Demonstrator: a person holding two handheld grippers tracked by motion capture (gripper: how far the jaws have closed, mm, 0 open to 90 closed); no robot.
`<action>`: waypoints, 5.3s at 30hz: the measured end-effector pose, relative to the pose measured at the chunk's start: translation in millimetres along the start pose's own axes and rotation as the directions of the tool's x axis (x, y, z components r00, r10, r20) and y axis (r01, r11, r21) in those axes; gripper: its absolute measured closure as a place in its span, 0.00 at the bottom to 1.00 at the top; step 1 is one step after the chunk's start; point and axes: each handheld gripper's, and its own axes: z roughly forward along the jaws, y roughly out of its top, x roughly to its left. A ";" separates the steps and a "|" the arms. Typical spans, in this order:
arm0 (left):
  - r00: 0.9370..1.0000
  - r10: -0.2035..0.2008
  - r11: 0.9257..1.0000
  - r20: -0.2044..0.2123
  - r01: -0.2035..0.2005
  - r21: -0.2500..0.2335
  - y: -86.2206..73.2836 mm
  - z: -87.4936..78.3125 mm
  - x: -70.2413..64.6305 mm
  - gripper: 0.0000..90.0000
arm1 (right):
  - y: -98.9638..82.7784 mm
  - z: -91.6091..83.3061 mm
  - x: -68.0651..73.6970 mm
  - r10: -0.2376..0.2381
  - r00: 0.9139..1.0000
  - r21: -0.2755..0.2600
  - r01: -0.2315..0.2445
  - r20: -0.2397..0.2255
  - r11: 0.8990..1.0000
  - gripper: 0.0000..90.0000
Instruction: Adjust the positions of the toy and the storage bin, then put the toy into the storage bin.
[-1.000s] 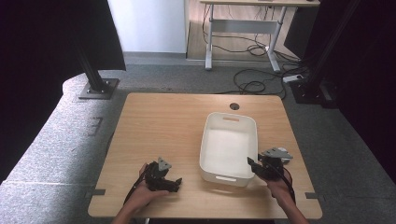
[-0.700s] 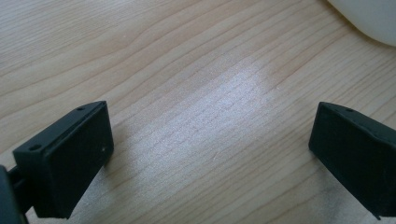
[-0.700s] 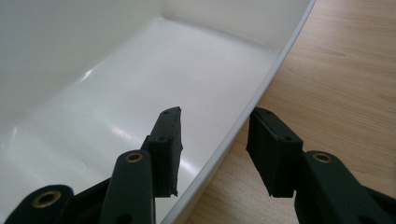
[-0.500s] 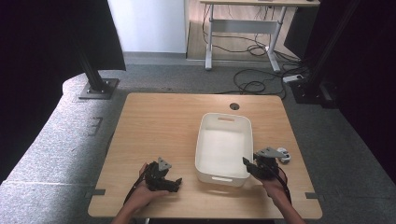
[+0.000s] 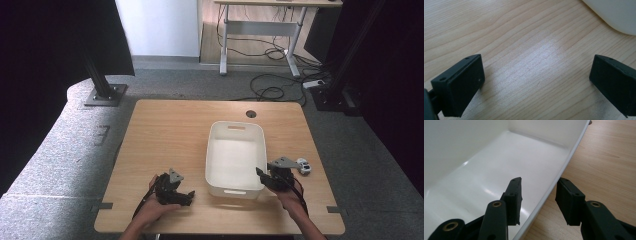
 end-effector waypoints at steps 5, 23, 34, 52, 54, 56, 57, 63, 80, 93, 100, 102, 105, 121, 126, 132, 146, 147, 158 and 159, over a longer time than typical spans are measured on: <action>1.000 0.000 1.000 0.000 0.000 0.000 0.0 0.0 0.0 0.00 | -0.2 1.1 2.2 -0.017 1.000 -0.010 0.017 0.005 1.000 0.62; 1.000 0.001 1.000 0.002 -0.001 0.000 0.1 0.1 0.2 0.00 | 2.6 6.9 11.2 -0.020 1.000 -0.021 0.020 -0.001 1.000 0.62; 1.000 0.002 1.000 0.002 -0.002 0.000 0.1 0.1 0.2 0.00 | 2.6 8.5 12.7 -0.023 1.000 -0.023 0.023 -0.017 0.999 0.58; 1.000 0.016 1.000 0.014 -0.016 -0.001 0.6 0.6 1.8 0.00 | 2.3 -12.4 4.7 -0.003 0.999 -0.085 0.000 -0.039 0.996 0.39; 1.000 0.019 1.000 0.017 -0.019 0.000 0.8 0.7 2.1 0.00 | -1.7 -19.2 1.5 -0.018 0.999 -0.091 0.014 -0.046 0.996 0.38; 1.000 0.022 1.000 0.020 -0.022 -0.001 0.9 0.9 2.4 0.00 | -3.3 -23.1 -1.1 -0.019 0.998 -0.098 0.014 -0.052 0.995 0.38; 1.000 0.022 1.000 0.019 -0.022 -0.001 0.9 0.9 2.4 0.00 | -3.8 -24.7 -2.5 -0.018 0.998 -0.098 0.012 -0.054 0.995 0.37; 1.000 0.021 1.000 0.019 -0.021 -0.001 0.8 0.8 2.4 0.00 | -5.7 -36.6 -11.9 0.002 0.996 -0.112 -0.011 -0.086 0.994 0.35; 1.000 0.015 1.000 0.013 -0.015 0.000 -1.3 -1.2 2.0 0.00 | -14.5 -51.8 -34.2 0.018 0.998 -0.096 -0.024 -0.057 0.995 0.34; 1.000 0.015 1.000 0.013 -0.015 0.000 -1.4 -1.3 2.0 0.00 | -19.0 -52.8 -48.4 0.050 0.998 -0.082 -0.052 -0.023 0.995 0.34; 1.000 0.016 1.000 0.013 -0.016 0.000 -2.3 -2.0 1.9 0.00 | -19.8 -56.9 -56.1 0.071 0.997 -0.088 -0.072 -0.013 0.993 0.34; 1.000 0.016 1.000 0.014 -0.016 0.000 -2.7 -2.4 1.9 0.00 | -20.4 -58.0 -60.7 0.073 0.997 -0.076 -0.073 -0.005 0.994 0.33; 1.000 0.017 1.000 0.014 -0.017 0.000 -2.8 -2.5 1.9 0.00 | -20.7 -58.8 -65.6 0.080 0.997 -0.067 -0.081 -0.006 0.994 0.31; 0.999 0.026 1.000 0.022 -0.026 0.000 -2.7 -2.4 2.9 0.00 | -23.7 -57.1 -75.3 0.091 0.996 -0.031 -0.090 0.021 0.995 0.28; 0.999 0.033 0.999 0.027 -0.033 0.000 -2.2 -2.0 3.5 0.00 | -26.7 -57.0 -77.7 0.095 0.995 -0.018 -0.095 0.031 0.995 0.28; 0.999 0.032 0.999 0.026 -0.032 0.000 -2.3 -2.1 3.4 0.00 | -29.0 -56.6 -82.6 0.108 0.993 -0.007 -0.107 0.043 0.994 0.28; 0.999 0.029 1.000 0.024 -0.029 0.001 -2.4 -2.2 3.1 0.00 | -31.1 -55.2 -90.5 0.104 0.993 0.008 -0.104 0.061 0.995 0.30; 0.999 0.029 1.000 0.024 -0.029 0.001 -2.4 -2.2 3.1 0.00 | -31.1 -55.2 -90.5 0.104 0.993 0.008 -0.104 0.061 0.995 0.30; 0.999 0.032 0.999 0.027 -0.032 0.001 -2.2 -2.0 3.2 0.00 | -34.6 -56.8 -104.3 0.124 0.987 0.018 -0.126 0.099 0.992 0.32; 0.999 0.032 0.999 0.026 -0.032 0.001 -2.2 -2.0 3.2 0.00 | -35.0 -56.9 -105.6 0.126 0.987 0.020 -0.129 0.103 0.991 0.32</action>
